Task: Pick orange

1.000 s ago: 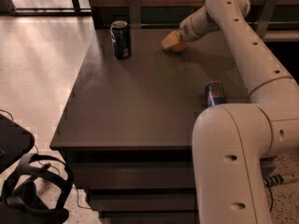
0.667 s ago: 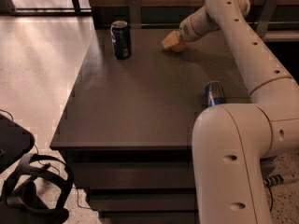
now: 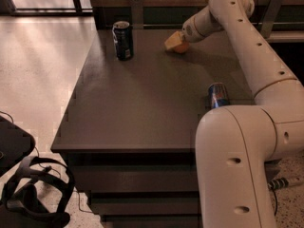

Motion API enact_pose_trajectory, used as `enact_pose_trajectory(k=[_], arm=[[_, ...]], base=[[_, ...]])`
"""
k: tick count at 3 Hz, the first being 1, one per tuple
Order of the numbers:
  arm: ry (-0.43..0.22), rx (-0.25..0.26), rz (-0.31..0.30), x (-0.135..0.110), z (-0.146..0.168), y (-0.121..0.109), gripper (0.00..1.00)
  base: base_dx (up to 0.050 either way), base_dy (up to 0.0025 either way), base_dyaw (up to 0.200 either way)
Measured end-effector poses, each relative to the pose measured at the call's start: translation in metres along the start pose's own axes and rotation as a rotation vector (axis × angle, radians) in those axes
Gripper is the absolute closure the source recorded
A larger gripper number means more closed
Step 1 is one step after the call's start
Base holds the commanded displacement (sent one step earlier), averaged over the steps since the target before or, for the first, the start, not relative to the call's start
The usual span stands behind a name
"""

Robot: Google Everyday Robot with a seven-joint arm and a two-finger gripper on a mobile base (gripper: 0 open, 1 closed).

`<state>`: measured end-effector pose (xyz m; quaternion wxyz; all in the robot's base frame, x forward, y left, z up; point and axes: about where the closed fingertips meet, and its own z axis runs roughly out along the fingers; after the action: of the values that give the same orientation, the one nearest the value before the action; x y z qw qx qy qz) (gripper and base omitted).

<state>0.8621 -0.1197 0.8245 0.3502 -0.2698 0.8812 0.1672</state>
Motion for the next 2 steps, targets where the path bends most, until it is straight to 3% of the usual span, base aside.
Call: enact_pose_trajectory(k=[2], arm=[[0.0,0.0,0.0,-0.0001,-0.0002,0.0,1.0]], base=[[0.0,0.0,0.0]])
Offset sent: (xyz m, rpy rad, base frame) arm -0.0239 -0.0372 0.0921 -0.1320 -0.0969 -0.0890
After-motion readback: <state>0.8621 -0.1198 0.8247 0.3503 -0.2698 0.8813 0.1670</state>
